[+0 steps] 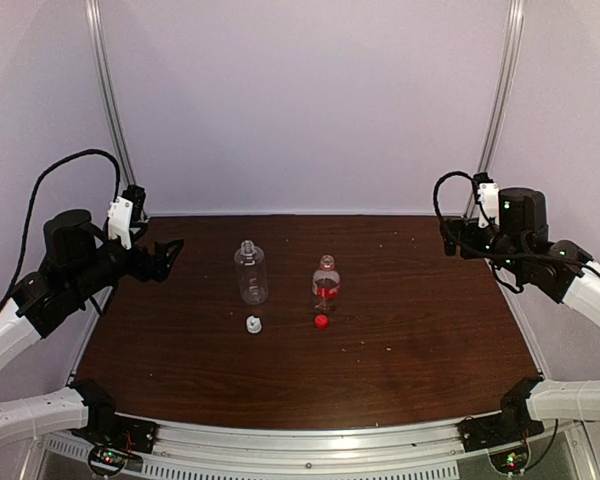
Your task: Unscrew the bottle caps
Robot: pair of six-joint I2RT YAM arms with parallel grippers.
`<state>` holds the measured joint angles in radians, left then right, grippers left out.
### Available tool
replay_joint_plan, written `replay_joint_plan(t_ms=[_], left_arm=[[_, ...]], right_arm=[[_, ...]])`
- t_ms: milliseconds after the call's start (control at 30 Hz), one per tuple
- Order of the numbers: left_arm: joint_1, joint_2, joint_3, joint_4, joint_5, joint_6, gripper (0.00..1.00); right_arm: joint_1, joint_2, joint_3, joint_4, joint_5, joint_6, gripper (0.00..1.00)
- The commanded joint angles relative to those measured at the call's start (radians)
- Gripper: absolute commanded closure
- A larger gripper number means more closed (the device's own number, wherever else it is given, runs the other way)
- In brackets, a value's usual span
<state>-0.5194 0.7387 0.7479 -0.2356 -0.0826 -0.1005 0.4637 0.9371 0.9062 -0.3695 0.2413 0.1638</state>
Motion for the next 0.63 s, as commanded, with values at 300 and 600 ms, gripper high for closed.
replay_joint_plan(t_ms=[300,600], left_arm=[[0.005,-0.003,0.008,0.026,0.011,0.018,0.02],[0.004,-0.002,0.007,0.026,0.003,0.019,0.02]], right_arm=[[-0.008,-0.010,-0.015,0.025,-0.018,0.007,0.00],[-0.008,-0.002,-0.012,0.022,-0.021,0.007,0.00]])
